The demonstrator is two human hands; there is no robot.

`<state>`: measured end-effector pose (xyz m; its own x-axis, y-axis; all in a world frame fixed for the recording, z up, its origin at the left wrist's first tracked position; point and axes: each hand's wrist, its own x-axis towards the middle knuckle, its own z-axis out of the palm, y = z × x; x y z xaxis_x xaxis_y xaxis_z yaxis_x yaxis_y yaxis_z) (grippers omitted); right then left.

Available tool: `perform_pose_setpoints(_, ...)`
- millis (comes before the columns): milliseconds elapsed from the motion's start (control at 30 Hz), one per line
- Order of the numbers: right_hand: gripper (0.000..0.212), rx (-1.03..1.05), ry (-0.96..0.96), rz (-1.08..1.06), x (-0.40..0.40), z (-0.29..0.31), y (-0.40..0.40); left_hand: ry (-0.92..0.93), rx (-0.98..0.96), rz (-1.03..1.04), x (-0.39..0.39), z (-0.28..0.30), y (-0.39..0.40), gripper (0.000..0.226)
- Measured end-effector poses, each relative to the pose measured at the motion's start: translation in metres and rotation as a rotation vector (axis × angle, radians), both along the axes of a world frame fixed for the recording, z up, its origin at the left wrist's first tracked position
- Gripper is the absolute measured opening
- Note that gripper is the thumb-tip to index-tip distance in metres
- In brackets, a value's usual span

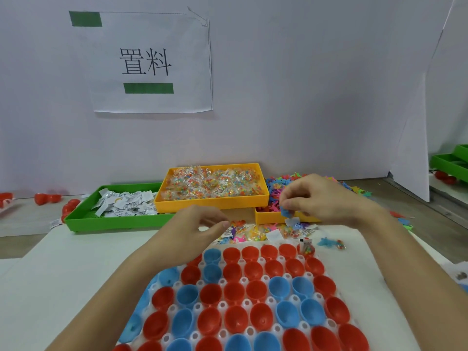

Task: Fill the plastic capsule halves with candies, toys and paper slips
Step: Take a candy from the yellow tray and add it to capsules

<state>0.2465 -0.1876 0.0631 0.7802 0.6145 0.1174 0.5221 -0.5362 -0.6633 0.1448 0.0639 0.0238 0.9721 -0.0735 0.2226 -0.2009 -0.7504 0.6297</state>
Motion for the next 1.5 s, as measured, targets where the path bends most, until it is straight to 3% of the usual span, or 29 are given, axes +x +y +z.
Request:
perform_pose_setpoints(167, 0.024, 0.215, 0.116, 0.176, -0.025, -0.006, 0.044, 0.074, -0.194, -0.111, -0.005, 0.009, -0.028, 0.018)
perform_pose_setpoints(400, 0.017, 0.376, 0.167, 0.191, -0.035, -0.009, 0.061, 0.078, -0.414, -0.032, -0.009, 0.019, -0.026, 0.016)
perform_pose_setpoints(633, 0.001, 0.276, -0.003, 0.193, -0.037, -0.002, 0.056, 0.060, -0.268, -0.011, -0.012, 0.023, -0.024, 0.014)
perform_pose_setpoints(767, 0.009, 0.280, -0.031, 0.149, -0.036, 0.002, 0.054, -0.025, -0.221, 0.025, -0.011, 0.023, -0.024, 0.016)
perform_pose_setpoints(1000, 0.021, 0.177, -0.013, 0.140, -0.030, 0.005, 0.043, 0.001, -0.273, -0.029, -0.008, 0.021, -0.023, 0.010)
perform_pose_setpoints(1133, 0.023, -0.001, -0.077, 0.043, -0.015, 0.009, 0.023, -0.003, -0.184, 0.013, -0.006, 0.018, -0.013, 0.007)
perform_pose_setpoints(1300, 0.025, -0.278, -0.079, -0.040, 0.000, 0.007, 0.002, -0.006, 0.067, 0.174, -0.001, 0.008, 0.012, 0.011)
perform_pose_setpoints(1500, 0.021, -0.421, -0.033, -0.012, -0.001, -0.001, 0.007, 0.092, 0.192, 0.267, 0.003, -0.011, 0.027, 0.010)
